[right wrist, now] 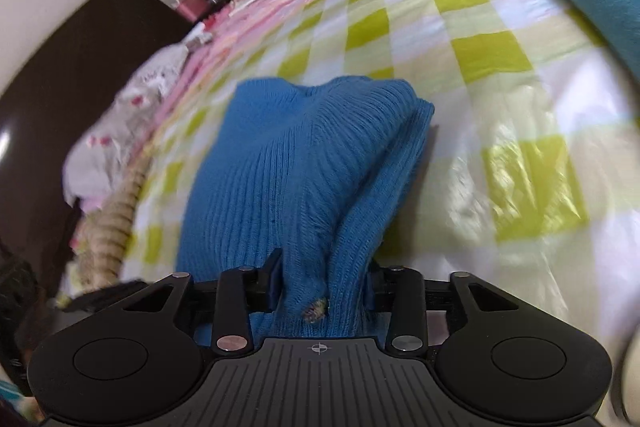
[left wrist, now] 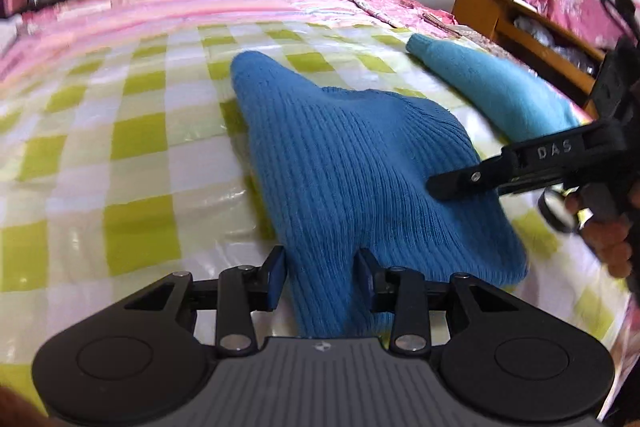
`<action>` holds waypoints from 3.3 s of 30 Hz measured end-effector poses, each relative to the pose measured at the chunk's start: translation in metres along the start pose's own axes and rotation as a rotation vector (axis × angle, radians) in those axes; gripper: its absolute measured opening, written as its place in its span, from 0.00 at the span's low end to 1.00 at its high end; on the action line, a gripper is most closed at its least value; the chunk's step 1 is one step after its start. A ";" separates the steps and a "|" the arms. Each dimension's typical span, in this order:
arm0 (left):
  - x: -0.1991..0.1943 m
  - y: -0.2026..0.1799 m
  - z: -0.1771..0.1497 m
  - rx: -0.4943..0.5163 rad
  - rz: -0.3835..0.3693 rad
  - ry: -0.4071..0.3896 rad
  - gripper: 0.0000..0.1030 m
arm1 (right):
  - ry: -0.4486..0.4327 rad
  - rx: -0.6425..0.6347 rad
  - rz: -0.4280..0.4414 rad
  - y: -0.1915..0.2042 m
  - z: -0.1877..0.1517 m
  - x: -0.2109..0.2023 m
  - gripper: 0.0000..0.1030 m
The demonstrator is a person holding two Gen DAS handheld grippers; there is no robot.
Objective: Fold small clothes
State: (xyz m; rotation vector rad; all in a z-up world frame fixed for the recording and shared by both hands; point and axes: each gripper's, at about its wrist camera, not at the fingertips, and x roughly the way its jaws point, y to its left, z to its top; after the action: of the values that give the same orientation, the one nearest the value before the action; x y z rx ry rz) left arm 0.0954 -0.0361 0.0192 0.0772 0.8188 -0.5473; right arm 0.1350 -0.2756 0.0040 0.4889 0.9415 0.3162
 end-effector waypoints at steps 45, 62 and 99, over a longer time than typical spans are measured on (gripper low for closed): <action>0.015 -0.017 0.030 0.066 0.271 -0.161 0.42 | -0.245 -0.259 -0.184 0.053 0.063 0.004 0.27; 0.015 -0.019 0.028 0.091 0.276 -0.174 0.43 | -0.116 -0.274 -0.248 0.055 0.079 0.087 0.20; -0.027 -0.056 -0.022 -0.070 0.287 0.003 0.45 | -0.177 -0.212 -0.316 0.064 -0.077 -0.058 0.31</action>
State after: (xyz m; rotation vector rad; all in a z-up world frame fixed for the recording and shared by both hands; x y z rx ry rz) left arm 0.0386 -0.0664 0.0311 0.1294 0.8123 -0.2480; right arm 0.0354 -0.2285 0.0401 0.1657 0.7873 0.0828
